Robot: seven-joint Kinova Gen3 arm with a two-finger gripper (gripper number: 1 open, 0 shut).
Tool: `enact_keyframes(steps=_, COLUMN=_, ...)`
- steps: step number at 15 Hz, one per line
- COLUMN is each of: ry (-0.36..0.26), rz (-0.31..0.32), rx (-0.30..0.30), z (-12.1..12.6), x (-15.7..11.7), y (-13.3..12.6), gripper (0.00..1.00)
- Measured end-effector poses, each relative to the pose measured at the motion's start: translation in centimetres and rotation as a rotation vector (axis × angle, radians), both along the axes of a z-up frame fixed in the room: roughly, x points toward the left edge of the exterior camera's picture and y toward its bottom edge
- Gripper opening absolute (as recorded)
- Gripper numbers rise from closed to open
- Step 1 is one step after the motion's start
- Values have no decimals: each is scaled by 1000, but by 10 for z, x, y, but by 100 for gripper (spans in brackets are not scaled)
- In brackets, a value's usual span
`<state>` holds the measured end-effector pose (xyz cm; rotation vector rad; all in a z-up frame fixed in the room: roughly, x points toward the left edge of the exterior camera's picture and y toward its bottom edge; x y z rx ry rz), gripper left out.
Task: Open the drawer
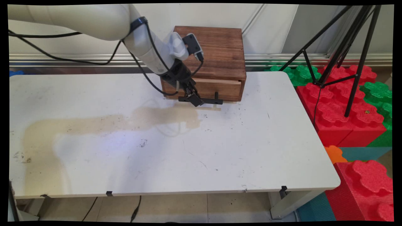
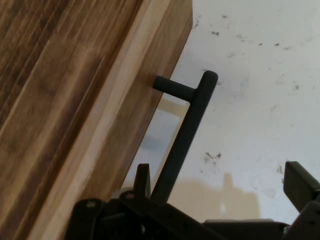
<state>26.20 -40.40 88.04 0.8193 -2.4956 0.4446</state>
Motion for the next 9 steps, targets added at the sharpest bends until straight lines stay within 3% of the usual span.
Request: enact_keyframes(steps=9, ry=-69, rz=-12, rx=25, z=-35, x=-24, y=-32, gripper=100)
